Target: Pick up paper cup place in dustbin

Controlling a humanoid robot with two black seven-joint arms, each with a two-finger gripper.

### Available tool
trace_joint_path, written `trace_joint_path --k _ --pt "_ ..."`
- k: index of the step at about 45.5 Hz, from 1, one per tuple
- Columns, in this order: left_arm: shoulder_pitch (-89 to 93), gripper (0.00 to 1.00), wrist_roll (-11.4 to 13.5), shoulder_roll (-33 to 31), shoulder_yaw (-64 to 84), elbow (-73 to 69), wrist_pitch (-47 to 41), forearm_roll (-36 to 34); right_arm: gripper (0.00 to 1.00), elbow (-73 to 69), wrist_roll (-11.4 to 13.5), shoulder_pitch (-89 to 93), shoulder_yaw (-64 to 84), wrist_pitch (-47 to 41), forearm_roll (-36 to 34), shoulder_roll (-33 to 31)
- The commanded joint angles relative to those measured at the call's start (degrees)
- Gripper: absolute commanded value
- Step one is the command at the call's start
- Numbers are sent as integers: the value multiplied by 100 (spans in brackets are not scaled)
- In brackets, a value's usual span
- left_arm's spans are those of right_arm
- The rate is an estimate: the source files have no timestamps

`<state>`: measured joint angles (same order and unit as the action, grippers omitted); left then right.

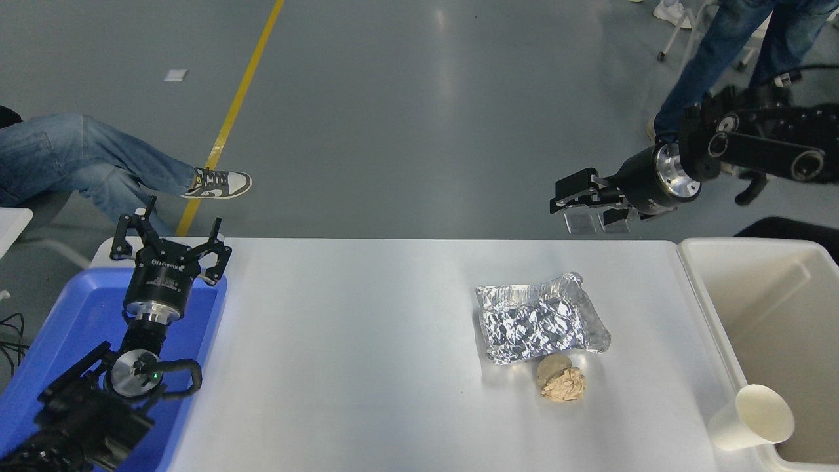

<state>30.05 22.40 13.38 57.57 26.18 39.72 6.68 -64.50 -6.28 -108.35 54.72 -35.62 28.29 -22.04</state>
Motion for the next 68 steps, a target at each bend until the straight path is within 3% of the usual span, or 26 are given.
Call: trace_joint_path --k 1,10,24,35,41,47,52,60,68 --pt "-8 100 1 -2 -1 1 0 0 100 -1942 -57 -1917 1330 -620 -727 279" --pt "0 100 1 -2 -1 1 0 0 100 -2567 -49 -3104 1392 -938 -1704 279" --pt "-8 100 1 -2 -1 1 0 0 100 -2647 -40 -3114 1805 -938 -1871 525" --pt "-8 100 10 -2 -1 1 -8 8 100 -2629 -31 -3000 2094 -938 -1766 183" --pt "-8 100 10 -2 -1 1 -8 8 100 -2533 -40 -2745 2455 -938 -687 -379" --pt "-8 100 10 -2 -1 1 -8 8 100 -2243 -40 -2359 2605 -938 869 -1398" --pt "-8 100 10 -2 -1 1 -8 8 100 -1839 -57 -1893 2570 -780 1775 -2233" --pt "-8 100 10 -2 -1 1 -8 8 100 -1496 -66 -1015 2263 -350 2611 -3297" --pt "-8 100 10 -2 -1 1 -8 8 100 -916 -66 505 1420 441 2910 -3737"
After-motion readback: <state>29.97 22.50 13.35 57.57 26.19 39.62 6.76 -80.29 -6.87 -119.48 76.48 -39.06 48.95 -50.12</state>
